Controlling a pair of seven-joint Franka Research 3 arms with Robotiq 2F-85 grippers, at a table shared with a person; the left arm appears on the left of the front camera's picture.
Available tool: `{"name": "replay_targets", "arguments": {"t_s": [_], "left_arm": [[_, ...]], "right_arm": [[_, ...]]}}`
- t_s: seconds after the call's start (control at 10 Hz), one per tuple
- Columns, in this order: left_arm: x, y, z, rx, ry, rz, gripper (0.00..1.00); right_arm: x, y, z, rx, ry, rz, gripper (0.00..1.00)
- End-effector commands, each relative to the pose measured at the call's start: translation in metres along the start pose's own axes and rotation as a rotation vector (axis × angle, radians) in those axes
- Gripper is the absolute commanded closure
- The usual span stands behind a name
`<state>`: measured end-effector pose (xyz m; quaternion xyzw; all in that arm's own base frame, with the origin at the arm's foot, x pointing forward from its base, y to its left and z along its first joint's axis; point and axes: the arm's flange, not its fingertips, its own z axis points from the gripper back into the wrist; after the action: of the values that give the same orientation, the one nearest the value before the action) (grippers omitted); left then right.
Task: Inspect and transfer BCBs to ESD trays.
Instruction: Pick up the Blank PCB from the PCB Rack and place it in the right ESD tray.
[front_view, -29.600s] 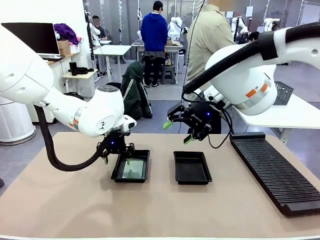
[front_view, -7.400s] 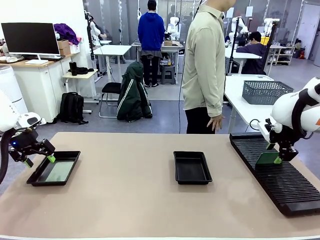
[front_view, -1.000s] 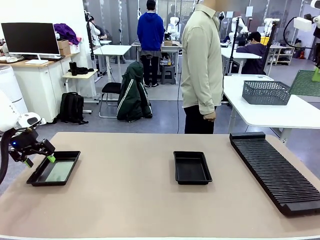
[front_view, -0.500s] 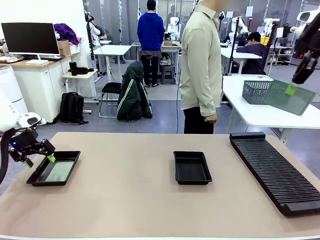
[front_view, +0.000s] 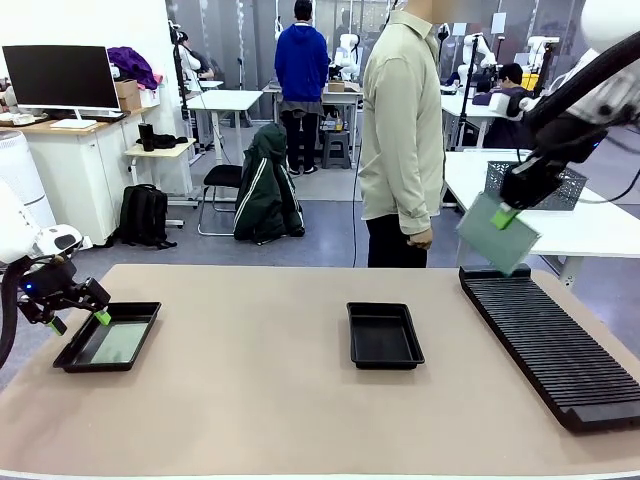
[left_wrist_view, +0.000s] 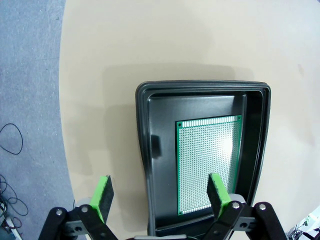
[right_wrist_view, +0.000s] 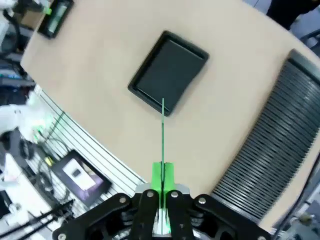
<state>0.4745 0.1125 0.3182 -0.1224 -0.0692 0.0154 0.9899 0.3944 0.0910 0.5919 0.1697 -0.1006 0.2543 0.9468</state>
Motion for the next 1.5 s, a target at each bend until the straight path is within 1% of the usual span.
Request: {"name": "replay_targets", "arguments": {"t_s": [0.0, 0.3, 0.5, 0.7, 1.0, 1.4], "left_arm": [[-0.001, 0.001, 0.001, -0.001, -0.002, 0.002, 0.00], [-0.001, 0.001, 0.001, -0.001, -0.002, 0.002, 0.00], [-0.001, 0.001, 0.001, -0.001, -0.002, 0.002, 0.00], [-0.001, 0.001, 0.001, -0.001, -0.002, 0.002, 0.00], [-0.001, 0.001, 0.001, -0.001, -0.002, 0.002, 0.00], [-0.001, 0.001, 0.001, -0.001, -0.002, 0.002, 0.00]], "right_arm": [[-0.004, 0.014, -0.031, 0.062, -0.091, -0.117, 0.98], [0.006, 0.018, -0.077, 0.181, -0.125, -0.280, 0.98], [0.014, 0.013, -0.103, 0.241, -0.130, -0.338, 0.98], [0.015, 0.005, -0.131, 0.304, -0.153, -0.373, 0.98], [0.013, -0.018, -0.169, 0.388, -0.176, -0.436, 0.98], [0.016, -0.046, -0.214, 0.480, -0.176, -0.425, 0.98]]}}
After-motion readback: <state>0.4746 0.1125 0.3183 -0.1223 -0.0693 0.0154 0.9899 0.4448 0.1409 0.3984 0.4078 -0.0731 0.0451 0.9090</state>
